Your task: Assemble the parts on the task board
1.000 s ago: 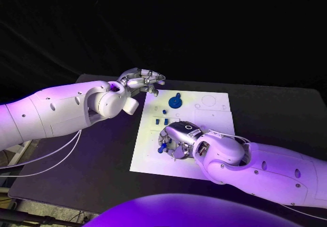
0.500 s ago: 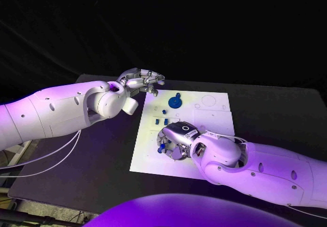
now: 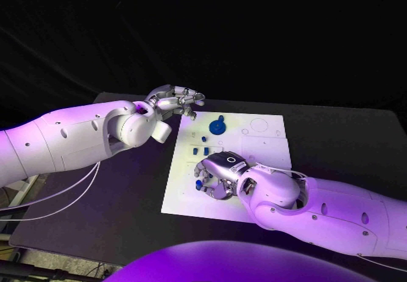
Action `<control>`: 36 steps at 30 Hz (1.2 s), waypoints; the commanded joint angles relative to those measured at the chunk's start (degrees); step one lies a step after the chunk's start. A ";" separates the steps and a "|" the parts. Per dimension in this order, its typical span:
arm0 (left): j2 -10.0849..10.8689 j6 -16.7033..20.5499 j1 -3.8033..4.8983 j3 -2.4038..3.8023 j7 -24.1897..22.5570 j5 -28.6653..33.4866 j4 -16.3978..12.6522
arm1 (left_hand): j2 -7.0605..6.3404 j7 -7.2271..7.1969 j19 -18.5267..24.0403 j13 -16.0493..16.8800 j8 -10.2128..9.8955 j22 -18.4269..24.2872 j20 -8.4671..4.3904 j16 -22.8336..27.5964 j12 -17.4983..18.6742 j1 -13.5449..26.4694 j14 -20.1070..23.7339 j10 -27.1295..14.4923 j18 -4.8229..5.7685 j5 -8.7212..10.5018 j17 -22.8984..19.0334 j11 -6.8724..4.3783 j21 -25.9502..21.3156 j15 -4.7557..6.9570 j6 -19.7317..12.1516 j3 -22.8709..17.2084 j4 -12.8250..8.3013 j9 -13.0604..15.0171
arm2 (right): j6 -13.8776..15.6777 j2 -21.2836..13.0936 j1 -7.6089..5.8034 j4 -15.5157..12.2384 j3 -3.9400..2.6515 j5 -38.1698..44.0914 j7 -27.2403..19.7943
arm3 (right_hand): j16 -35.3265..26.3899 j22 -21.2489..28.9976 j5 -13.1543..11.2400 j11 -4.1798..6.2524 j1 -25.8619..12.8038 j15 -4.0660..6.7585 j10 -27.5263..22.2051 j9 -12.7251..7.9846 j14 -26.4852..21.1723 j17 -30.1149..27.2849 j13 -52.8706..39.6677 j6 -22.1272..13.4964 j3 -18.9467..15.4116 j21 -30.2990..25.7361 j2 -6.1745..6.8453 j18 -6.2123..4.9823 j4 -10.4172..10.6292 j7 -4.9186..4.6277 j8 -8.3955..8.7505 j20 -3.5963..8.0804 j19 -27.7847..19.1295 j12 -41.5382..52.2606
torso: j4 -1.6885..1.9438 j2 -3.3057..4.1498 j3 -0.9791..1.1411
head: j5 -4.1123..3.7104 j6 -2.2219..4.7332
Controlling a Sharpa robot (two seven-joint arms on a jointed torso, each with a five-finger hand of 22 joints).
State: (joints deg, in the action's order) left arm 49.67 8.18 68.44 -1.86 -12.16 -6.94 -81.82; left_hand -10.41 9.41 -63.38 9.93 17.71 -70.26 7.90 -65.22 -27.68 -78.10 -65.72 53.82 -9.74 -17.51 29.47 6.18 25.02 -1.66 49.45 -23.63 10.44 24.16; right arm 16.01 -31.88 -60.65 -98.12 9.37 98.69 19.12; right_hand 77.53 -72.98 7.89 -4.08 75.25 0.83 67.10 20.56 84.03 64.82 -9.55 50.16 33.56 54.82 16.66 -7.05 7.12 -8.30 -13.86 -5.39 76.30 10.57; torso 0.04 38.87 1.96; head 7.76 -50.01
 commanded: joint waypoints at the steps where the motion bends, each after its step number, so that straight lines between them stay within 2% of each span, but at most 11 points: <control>1: -0.02 -1.10 0.03 0.04 -0.16 0.01 -0.16 | 0.43 0.03 -0.26 0.07 0.01 0.05 -0.07 0.07 -0.33 0.26 0.11 -0.43 -0.56 -0.39 -0.06 -0.07 -0.33 -0.22 -0.40 0.18 0.09 0.06 | 4.44 -0.58 0.06 -0.59 0.01 0.87 1.39 | -0.75 0.71 0.00 -0.12 -1.47 -0.50 -1.35 -0.57 0.19 -1.19 -0.42 -2.49 -2.34 -1.68 -0.18 -0.28 -0.35 0.00 0.92 -0.18 -0.82 0.06 | -0.03 0.01 0.02 | -0.04 0.01; 4: 0.01 -1.20 0.03 0.04 -0.12 0.01 -0.15 | 0.42 0.04 -0.26 0.06 0.04 0.06 -0.06 0.07 -0.31 0.26 0.13 -0.52 -0.55 -0.39 -0.07 -0.05 -0.36 -0.24 -0.44 0.20 0.10 0.07 | 7.81 -1.50 0.06 -1.54 0.00 0.24 0.83 | -1.02 1.09 1.27 0.14 -1.86 -0.49 -2.52 -0.76 0.00 -1.72 -1.02 -4.73 -6.06 -2.69 -0.57 -0.39 -0.19 0.46 0.16 -0.21 -1.08 0.93 | -0.02 -0.02 0.04 | -0.17 0.01; 7: 0.04 -1.27 0.03 0.04 -0.12 0.01 -0.12 | 0.42 0.04 -0.26 0.06 0.04 0.06 -0.06 0.07 -0.31 0.26 0.13 -0.52 -0.55 -0.39 -0.07 -0.05 -0.36 -0.24 -0.44 0.20 0.10 0.07 | 11.53 -2.90 0.02 -2.99 -0.07 -0.85 -0.36 | -0.79 0.86 2.47 0.46 -0.12 -0.05 -3.02 -0.62 0.24 -1.45 -2.09 -8.23 -12.61 -2.54 -2.09 -0.31 1.04 1.33 -2.50 0.13 -0.49 2.95 | -0.05 -0.05 0.04 | -0.30 0.01; 13: 0.11 -1.40 0.03 0.04 -0.18 0.01 -0.06 | 0.42 0.04 -0.26 0.06 0.04 0.06 -0.06 0.07 -0.31 0.26 0.13 -0.52 -0.55 -0.39 -0.07 -0.05 -0.36 -0.24 -0.44 0.20 0.10 0.07 | 17.65 -8.06 -1.60 -6.42 -0.62 -8.83 -5.81 | -0.75 0.36 3.42 0.62 2.62 0.14 -0.62 -0.09 0.58 -1.35 -3.44 -4.42 -10.94 -1.90 -2.96 -0.11 1.97 0.18 -6.98 0.45 0.29 5.71 | -0.08 -0.19 -0.03 | -1.50 0.80; 17: 0.31 -1.40 0.02 0.03 -0.30 0.01 -0.06 | 0.42 0.06 -0.26 0.06 0.10 0.07 -0.04 0.07 -0.31 0.29 0.16 -0.63 -0.54 -0.40 -0.07 -0.02 -0.40 -0.27 -0.48 0.25 0.13 0.09 | 16.53 -13.90 -4.69 -7.90 -0.82 -21.20 -9.43 | -1.87 1.02 -0.84 0.67 -0.35 0.18 1.99 -0.18 0.12 -3.04 -5.37 -0.66 -9.96 -3.55 -2.78 -0.39 5.26 0.47 -8.13 0.32 -0.13 8.46 | -0.14 -0.26 -0.14 | -3.05 1.45; 21: 0.62 -1.25 0.02 0.02 -0.40 0.03 -0.12 | 0.42 0.06 -0.26 0.06 0.10 0.07 -0.04 0.07 -0.31 0.29 0.16 -0.63 -0.54 -0.40 -0.07 -0.02 -0.40 -0.27 -0.48 0.25 0.13 0.09 | 13.27 -20.78 -7.33 -8.78 -0.86 -32.76 -9.88 | 2.34 -2.60 2.83 2.60 -1.55 1.82 4.93 0.76 2.27 3.84 -17.21 0.84 -13.38 3.71 -1.80 0.98 7.44 2.14 -8.81 1.66 3.29 23.43 | -0.39 -0.49 -0.37 | -4.79 1.97; 22: 0.68 -1.23 0.02 0.02 -0.41 0.03 -0.14 | 0.42 0.06 -0.26 0.06 0.10 0.07 -0.04 0.07 -0.31 0.29 0.16 -0.63 -0.54 -0.40 -0.07 -0.02 -0.40 -0.27 -0.48 0.25 0.13 0.09 | 12.76 -22.13 -7.63 -9.01 -0.85 -34.18 -9.66 | 4.89 -3.89 3.59 3.45 -1.12 1.61 4.48 1.69 3.02 8.10 -32.70 1.40 -14.67 5.82 -2.70 1.24 8.41 2.54 -9.30 2.28 4.14 38.85 | -0.39 -0.51 -0.42 | -4.86 2.08; 23: 0.76 -1.22 0.02 0.01 -0.43 0.03 -0.19 | 0.40 0.07 -0.26 0.06 0.15 0.08 -0.03 0.08 -0.31 0.31 0.19 -0.68 -0.54 -0.39 -0.08 0.00 -0.43 -0.28 -0.48 0.29 0.14 0.11 | 12.09 -23.75 -7.93 -9.32 -0.81 -35.43 -9.20 | 6.29 -4.65 3.93 3.21 -1.45 2.10 6.95 2.01 3.49 10.95 -40.87 1.80 -15.39 7.27 -2.55 1.67 8.81 2.39 -9.55 2.07 4.64 46.48 | -0.41 -0.53 -0.47 | -4.90 2.32; 24: 0.86 -1.23 0.02 0.01 -0.44 0.03 -0.24 | 0.40 0.07 -0.26 0.06 0.15 0.08 -0.03 0.08 -0.31 0.31 0.19 -0.68 -0.54 -0.39 -0.08 0.00 -0.43 -0.28 -0.48 0.29 0.14 0.11 | 11.49 -25.26 -8.15 -9.67 -0.74 -36.21 -8.62 | 8.40 -5.88 4.17 3.10 -1.14 2.20 10.36 2.40 4.24 15.21 -52.63 1.95 -16.25 9.61 -2.89 2.01 9.03 2.75 -9.59 2.21 5.47 57.15 | -0.45 -0.54 -0.48 | -5.04 2.62; 27: 1.01 -1.22 0.02 -0.01 -0.48 0.04 -0.35 | 0.40 0.07 -0.26 0.06 0.15 0.08 -0.03 0.08 -0.31 0.31 0.19 -0.68 -0.54 -0.39 -0.08 0.00 -0.43 -0.28 -0.48 0.29 0.14 0.11 | 10.11 -28.45 -8.42 -10.64 -0.47 -36.29 -6.76 | 10.73 -7.87 4.23 3.14 -1.35 2.07 14.08 3.09 5.09 20.43 -64.25 2.83 -18.50 13.31 -3.75 2.68 9.34 2.87 -9.68 2.18 6.66 67.09 | -0.68 -0.63 -0.47 | -5.42 2.62; 36: 1.08 -1.29 0.01 -0.08 -0.55 0.04 -0.65 | 0.40 0.07 -0.26 0.06 0.15 0.08 -0.03 0.08 -0.31 0.31 0.19 -0.68 -0.54 -0.39 -0.08 0.00 -0.43 -0.28 -0.48 0.29 0.14 0.11 | 8.14 -34.19 -6.82 -12.90 0.68 -27.93 1.75 | 11.95 -10.17 4.83 3.28 -1.54 2.15 16.91 3.42 5.66 23.60 -70.46 3.85 -21.29 18.00 -4.38 3.55 9.51 3.07 -9.23 2.25 8.22 71.99 | -0.94 -0.86 -0.69 | -6.36 2.38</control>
State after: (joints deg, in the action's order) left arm 50.81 7.74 68.43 -1.96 -12.16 -6.94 -82.26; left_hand -10.41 9.41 -63.38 9.93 17.71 -70.27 7.90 -65.22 -27.68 -78.10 -65.72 53.55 -9.74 -17.51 29.48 6.04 24.79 -1.66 49.46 -23.63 10.44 24.20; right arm 26.86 -65.97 -67.74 -110.62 10.02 67.10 15.92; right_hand 89.21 -74.95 12.43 -0.70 73.75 2.70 83.54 23.91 84.02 74.96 -74.96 53.52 12.26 72.80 12.66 -3.92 16.62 -5.23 -23.28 -3.18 83.72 82.49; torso -0.77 38.11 1.39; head 1.71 -47.50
